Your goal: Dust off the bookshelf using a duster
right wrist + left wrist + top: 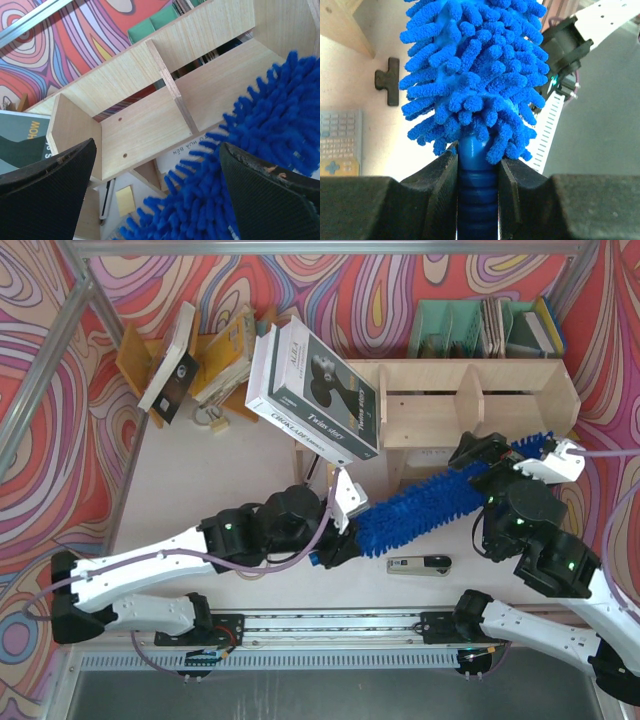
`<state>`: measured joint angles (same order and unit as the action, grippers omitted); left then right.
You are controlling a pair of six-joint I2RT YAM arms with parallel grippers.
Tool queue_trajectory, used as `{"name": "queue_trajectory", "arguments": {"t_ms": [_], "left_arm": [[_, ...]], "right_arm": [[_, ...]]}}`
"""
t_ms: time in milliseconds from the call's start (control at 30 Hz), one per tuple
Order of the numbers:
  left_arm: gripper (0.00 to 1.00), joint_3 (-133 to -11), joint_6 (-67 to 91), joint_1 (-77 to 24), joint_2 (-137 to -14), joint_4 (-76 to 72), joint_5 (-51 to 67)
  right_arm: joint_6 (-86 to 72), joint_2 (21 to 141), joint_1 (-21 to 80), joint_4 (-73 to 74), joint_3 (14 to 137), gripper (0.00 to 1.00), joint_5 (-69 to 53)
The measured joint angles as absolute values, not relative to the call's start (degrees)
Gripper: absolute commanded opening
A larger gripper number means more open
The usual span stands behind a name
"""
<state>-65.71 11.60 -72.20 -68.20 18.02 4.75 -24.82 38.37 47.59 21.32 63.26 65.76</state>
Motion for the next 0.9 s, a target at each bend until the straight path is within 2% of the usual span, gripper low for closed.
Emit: {"name": "queue_trajectory", "arguments": {"t_ms": [300, 900], "left_arm": [[0.0, -63.9, 12.7, -72.7, -59.3, 26.4, -4.1], [0.0, -64.1, 13.2, -72.7, -47.9, 30.7, -15.6]], "right_arm": [[-23.3, 38.7, 47.6, 20.7, 67.9, 0.99, 64.4], [-20.8, 39.4, 47.6, 17.8, 68.8, 0.99, 63.5]]}}
